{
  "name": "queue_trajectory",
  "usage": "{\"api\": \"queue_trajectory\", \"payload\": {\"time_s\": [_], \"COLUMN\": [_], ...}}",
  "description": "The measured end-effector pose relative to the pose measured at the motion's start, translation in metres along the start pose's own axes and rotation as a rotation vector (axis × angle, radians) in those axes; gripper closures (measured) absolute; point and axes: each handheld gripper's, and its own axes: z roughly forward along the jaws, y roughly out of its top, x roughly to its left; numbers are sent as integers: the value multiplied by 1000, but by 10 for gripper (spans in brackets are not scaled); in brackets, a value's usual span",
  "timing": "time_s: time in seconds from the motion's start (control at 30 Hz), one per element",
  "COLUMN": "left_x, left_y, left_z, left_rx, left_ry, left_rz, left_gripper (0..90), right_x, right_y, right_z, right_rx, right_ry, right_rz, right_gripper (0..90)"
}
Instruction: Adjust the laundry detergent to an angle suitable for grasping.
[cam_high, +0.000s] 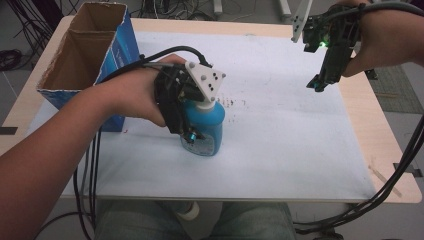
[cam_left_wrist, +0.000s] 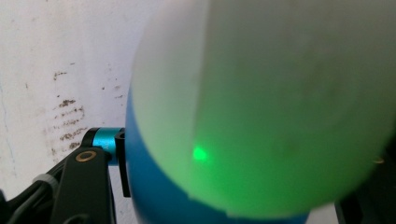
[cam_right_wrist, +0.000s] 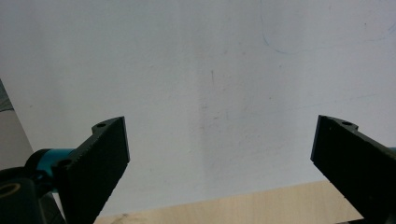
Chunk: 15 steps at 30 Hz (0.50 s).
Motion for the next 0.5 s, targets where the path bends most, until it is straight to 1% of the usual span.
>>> {"api": "queue_trajectory", "payload": {"time_s": [0.1, 0.13, 0.2, 0.23, 0.27, 0.3, 0.33, 0.37, 0.5], "left_x": [0, 0, 0, 0, 0, 0, 1, 1, 0], "left_y": [-1, -1, -1, -1, -1, -1, -1, -1, 1], "left_z": [-2, -3, -6, -7, -7, -7, -10, -10, -15], "left_rx": [-9, -8, -8, -10, -10, -10, -4, -7, 3], "left_ry": [4, 8, 13, 16, 16, 16, 17, 19, 13], "left_rz": [-6, -8, -15, -25, -25, -25, -33, -38, -36], "left_gripper": [314, 283, 280, 274, 254, 254, 254, 251, 236], "right_x": [0, 0, 0, 0, 0, 0, 0, 0, 0], "right_y": [0, 0, 1, 1, 1, 2, 2, 2, 3], "right_z": [0, 0, 0, 0, 0, 0, 0, 1, 1], "right_rx": [2, 1, -2, -3, -3, 0, 0, -1, 0], "right_ry": [1, 2, 2, 1, 1, 3, 3, 4, 4], "right_rz": [-2, 2, 4, -3, -3, 1, 1, 0, -4], "right_gripper": [34, 34, 34, 34, 34, 34, 34, 34, 34]}}
